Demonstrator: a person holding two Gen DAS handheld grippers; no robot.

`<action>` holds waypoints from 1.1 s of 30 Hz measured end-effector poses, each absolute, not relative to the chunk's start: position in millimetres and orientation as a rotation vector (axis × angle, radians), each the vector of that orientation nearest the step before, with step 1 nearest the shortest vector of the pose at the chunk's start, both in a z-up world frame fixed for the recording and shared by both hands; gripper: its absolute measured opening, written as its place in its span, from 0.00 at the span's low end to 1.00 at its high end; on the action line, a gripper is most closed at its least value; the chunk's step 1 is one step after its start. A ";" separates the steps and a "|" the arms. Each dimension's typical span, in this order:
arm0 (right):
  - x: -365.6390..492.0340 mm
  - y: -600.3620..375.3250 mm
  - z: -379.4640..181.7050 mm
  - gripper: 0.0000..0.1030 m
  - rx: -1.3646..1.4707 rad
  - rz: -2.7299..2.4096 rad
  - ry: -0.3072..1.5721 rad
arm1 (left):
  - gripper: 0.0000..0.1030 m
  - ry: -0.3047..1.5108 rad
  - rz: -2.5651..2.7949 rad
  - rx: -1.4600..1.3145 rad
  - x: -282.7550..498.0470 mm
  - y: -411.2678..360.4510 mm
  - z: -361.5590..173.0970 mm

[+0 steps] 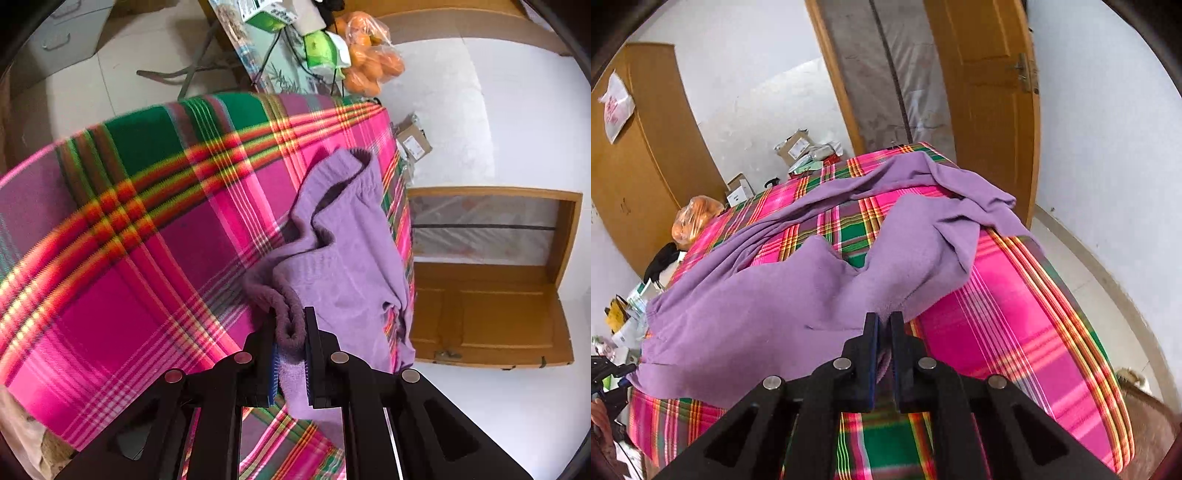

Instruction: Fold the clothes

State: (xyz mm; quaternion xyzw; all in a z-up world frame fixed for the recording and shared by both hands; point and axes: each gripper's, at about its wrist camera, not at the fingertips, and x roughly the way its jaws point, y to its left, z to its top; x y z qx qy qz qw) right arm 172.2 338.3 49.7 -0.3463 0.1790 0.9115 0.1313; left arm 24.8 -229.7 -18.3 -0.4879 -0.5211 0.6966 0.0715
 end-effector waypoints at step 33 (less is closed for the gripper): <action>184.8 341.3 76.6 0.14 -1.422 2.623 0.194 | 0.10 -1.607 2.193 -1.436 41.8 -273.4 2.9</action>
